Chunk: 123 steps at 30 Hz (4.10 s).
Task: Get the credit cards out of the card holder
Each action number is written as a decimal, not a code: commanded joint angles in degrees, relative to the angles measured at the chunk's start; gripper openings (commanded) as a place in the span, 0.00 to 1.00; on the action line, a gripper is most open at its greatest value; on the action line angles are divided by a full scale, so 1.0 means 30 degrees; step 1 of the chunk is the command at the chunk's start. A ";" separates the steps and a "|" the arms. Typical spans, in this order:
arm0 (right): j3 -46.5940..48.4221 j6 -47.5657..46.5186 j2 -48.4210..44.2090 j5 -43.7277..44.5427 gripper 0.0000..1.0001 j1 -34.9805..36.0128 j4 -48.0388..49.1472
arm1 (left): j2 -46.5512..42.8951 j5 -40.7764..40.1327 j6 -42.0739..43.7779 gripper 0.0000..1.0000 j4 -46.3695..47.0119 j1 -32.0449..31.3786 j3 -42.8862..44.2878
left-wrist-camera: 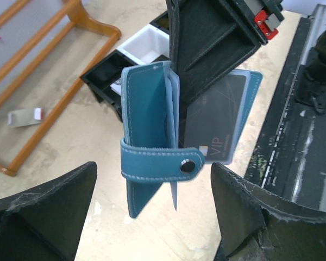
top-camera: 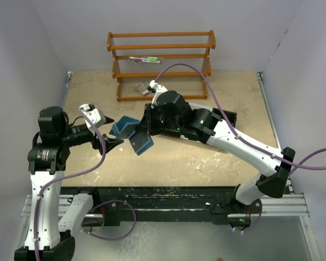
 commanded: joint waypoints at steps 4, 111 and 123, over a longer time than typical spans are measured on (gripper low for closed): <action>0.1340 -0.0911 0.0007 -0.0338 0.00 0.0966 0.0544 | 0.0237 -0.0951 -0.0662 0.74 0.2306 -0.0017 0.0111; -1.2095 0.3116 -0.6018 -0.7334 0.00 -0.2135 2.2035 | 0.2343 0.5847 -2.4277 0.40 1.4192 -0.0114 -0.0300; -0.9465 0.0030 -0.6870 -0.9173 0.00 -0.2659 1.3718 | 0.3155 0.7583 -1.7970 0.50 0.8016 -0.0120 -0.0226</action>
